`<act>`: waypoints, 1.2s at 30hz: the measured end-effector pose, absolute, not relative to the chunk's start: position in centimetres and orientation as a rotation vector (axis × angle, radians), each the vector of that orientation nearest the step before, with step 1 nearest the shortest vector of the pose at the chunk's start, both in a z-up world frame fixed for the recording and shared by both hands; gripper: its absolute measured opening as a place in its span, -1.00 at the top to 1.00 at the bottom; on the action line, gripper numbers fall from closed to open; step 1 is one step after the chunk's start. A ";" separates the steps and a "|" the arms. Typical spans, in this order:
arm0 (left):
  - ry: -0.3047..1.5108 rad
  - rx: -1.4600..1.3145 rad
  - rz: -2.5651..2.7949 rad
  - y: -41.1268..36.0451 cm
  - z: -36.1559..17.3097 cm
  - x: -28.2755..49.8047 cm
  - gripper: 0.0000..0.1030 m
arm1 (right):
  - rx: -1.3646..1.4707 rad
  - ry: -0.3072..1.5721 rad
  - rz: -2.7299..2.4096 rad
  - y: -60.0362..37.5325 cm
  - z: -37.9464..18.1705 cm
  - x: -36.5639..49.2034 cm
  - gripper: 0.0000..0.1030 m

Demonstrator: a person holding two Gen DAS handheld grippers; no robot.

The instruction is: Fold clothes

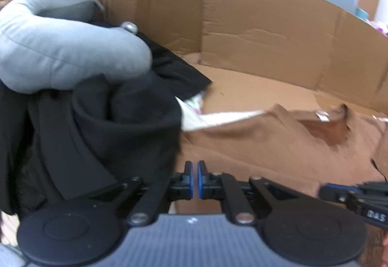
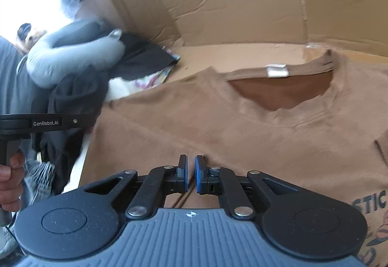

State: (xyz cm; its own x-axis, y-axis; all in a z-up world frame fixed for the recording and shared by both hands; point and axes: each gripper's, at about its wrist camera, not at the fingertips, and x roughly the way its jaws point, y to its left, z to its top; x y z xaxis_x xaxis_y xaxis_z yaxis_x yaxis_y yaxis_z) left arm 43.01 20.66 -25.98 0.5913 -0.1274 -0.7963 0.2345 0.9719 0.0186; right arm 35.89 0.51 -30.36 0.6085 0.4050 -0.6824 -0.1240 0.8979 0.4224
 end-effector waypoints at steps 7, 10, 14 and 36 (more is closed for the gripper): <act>0.980 0.150 -0.180 20.7 -28.9 43.5 0.95 | 0.281 0.887 0.275 2.0 -31.6 36.4 0.35; 0.972 0.127 -0.167 20.9 -28.7 43.5 0.95 | 0.205 0.864 0.236 2.4 -30.6 35.9 0.37; 0.954 0.102 -0.179 20.8 -27.2 41.8 0.88 | 0.198 0.828 0.238 2.8 -29.4 35.1 0.36; 0.983 0.020 -0.174 21.9 -30.2 27.9 0.85 | -0.017 0.894 0.458 8.3 -30.8 27.4 0.32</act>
State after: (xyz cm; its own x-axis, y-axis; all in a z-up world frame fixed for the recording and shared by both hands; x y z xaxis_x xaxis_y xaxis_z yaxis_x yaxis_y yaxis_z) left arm 27.92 21.93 -30.21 0.5419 -0.1373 -0.8291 0.1551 0.9860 -0.0619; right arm 27.42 8.31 -30.80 0.5366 0.3780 -0.7544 -0.3916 0.9035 0.1741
